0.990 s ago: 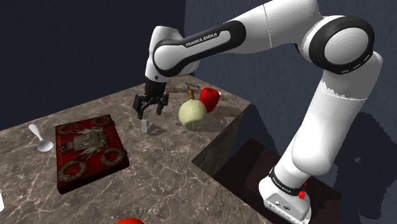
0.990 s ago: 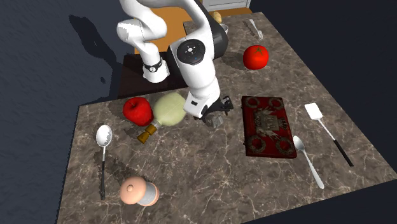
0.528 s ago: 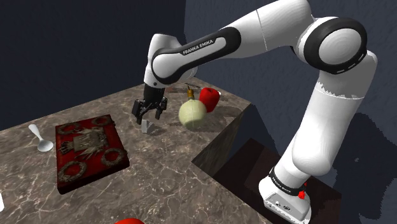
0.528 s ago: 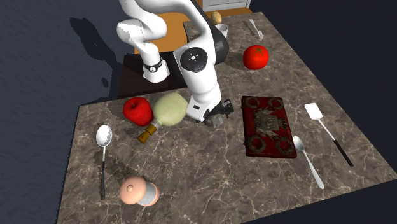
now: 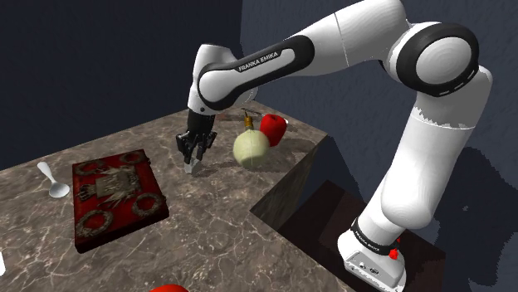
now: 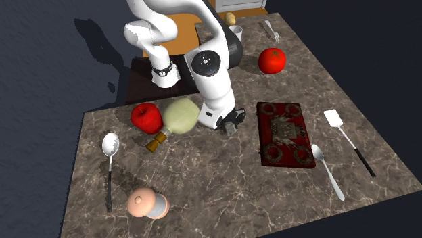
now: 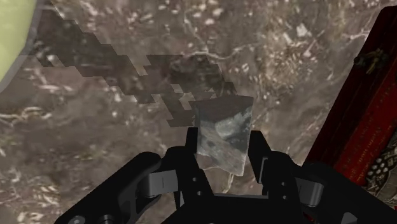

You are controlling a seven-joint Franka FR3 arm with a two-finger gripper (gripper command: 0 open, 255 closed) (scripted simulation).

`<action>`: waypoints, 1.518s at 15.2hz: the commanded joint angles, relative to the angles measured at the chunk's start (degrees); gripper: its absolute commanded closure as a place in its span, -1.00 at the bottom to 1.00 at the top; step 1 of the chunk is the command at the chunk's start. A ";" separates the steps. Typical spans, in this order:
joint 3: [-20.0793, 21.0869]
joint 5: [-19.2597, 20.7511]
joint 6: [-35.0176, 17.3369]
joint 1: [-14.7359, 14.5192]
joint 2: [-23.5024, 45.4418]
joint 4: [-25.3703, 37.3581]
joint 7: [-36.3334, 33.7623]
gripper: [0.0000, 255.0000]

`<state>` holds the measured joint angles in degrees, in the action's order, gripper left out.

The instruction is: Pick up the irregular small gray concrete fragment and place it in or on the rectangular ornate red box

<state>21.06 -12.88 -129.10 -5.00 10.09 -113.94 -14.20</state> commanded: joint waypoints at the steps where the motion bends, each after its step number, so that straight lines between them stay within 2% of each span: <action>1: 0.00 0.00 0.00 0.00 0.02 -0.01 0.00 1.00; 6: 0.00 0.00 -0.01 0.00 0.02 -0.01 0.00 1.00; 23: -0.10 -0.16 12.07 0.57 -4.43 7.94 -1.91 1.00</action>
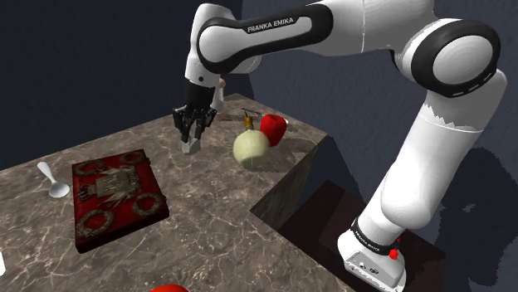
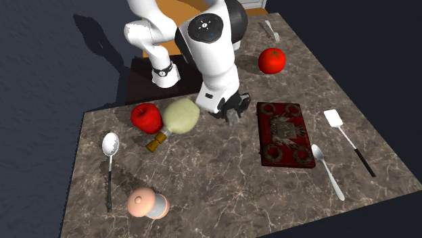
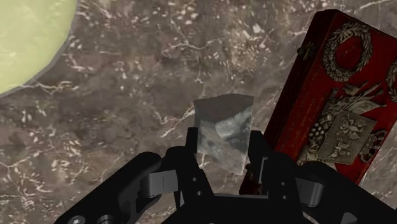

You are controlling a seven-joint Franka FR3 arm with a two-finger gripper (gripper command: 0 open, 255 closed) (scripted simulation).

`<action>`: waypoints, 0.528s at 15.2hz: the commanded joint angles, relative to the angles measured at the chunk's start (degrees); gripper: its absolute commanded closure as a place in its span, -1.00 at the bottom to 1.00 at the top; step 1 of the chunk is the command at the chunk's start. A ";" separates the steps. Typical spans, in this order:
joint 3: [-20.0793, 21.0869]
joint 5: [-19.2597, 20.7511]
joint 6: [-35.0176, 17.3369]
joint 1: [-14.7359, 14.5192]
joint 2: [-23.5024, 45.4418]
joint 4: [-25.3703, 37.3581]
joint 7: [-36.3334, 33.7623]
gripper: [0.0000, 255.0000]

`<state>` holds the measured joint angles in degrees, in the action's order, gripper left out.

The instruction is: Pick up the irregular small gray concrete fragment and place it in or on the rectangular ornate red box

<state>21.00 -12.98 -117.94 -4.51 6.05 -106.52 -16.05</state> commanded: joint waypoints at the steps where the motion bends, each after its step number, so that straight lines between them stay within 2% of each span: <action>1: -0.04 -0.05 1.64 0.10 -0.54 1.10 -0.20 1.00; 6: -0.09 0.05 4.55 0.18 -1.05 3.58 -0.75 1.00; 8: 0.91 1.68 5.05 -1.40 1.90 7.48 -3.87 1.00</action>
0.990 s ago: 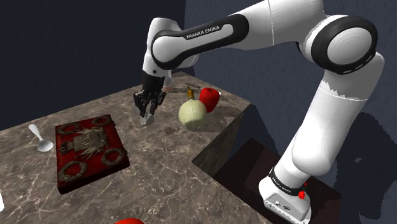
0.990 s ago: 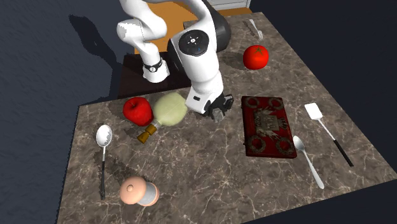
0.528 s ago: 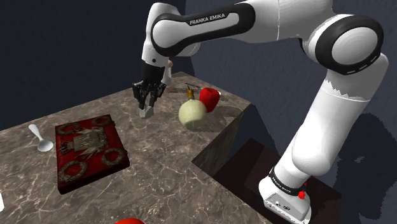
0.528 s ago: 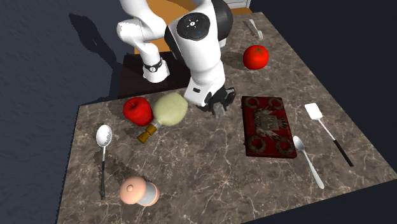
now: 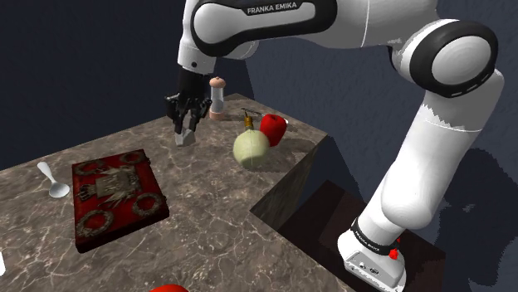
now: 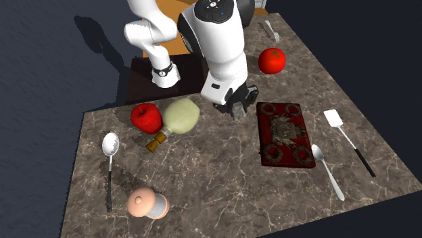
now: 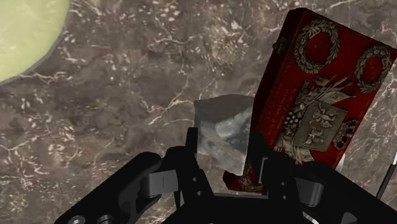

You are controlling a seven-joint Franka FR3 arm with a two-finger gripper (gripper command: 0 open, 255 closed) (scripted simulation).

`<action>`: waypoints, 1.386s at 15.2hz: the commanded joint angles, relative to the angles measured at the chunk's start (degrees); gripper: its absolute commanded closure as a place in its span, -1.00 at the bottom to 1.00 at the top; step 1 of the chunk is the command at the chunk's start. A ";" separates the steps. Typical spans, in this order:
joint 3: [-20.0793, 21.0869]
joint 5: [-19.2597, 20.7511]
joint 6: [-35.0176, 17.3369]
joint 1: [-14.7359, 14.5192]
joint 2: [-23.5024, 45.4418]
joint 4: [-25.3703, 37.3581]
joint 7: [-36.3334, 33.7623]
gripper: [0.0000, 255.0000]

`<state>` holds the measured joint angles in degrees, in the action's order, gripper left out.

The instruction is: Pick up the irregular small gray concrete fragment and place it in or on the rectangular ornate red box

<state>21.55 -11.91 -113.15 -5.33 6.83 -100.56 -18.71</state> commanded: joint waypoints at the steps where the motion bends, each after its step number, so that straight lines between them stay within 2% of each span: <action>1: 0.80 1.49 0.58 -1.44 2.67 3.60 -2.76 1.00; 6: 2.31 6.42 3.34 -6.60 11.46 15.88 -10.26 1.00; 10: 2.51 10.66 7.42 -12.08 20.04 28.95 -15.59 1.00; 12: 2.30 12.84 10.51 -15.43 25.28 37.49 -17.92 1.00; 13: 1.92 15.17 14.90 -19.37 31.79 48.69 -19.91 1.00; 21: 1.81 14.23 7.16 -17.73 29.50 38.50 -19.08 1.00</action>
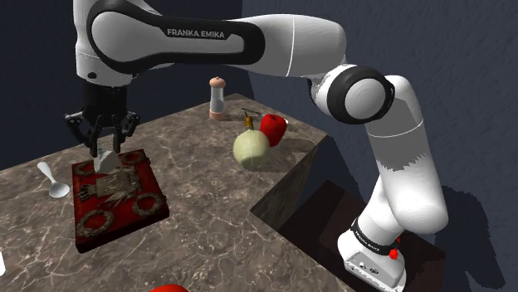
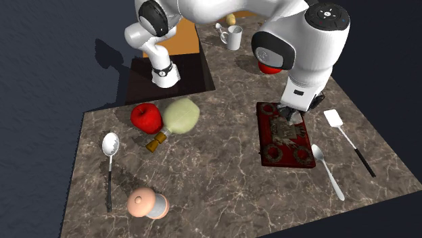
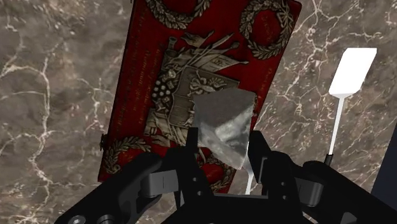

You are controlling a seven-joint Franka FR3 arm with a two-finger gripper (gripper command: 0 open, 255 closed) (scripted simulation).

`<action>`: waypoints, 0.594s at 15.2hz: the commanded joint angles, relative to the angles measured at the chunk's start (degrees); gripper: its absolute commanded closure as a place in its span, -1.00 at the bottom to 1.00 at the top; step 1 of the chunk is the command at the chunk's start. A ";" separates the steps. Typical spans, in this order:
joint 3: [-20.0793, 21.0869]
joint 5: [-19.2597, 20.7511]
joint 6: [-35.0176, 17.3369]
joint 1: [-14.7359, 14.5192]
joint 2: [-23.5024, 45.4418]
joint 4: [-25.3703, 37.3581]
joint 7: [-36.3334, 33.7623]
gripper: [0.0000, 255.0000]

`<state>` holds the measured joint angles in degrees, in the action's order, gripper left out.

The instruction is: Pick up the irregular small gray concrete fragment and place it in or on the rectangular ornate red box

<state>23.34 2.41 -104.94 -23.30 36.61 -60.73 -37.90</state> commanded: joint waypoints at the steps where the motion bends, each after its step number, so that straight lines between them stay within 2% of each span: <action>1: 0.02 -0.14 -1.90 0.39 -0.41 -2.32 0.19 1.00; 9: -0.05 -0.32 -8.18 1.23 -0.61 -8.95 0.83 1.00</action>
<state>23.30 2.10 -112.32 -22.15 36.02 -68.89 -37.12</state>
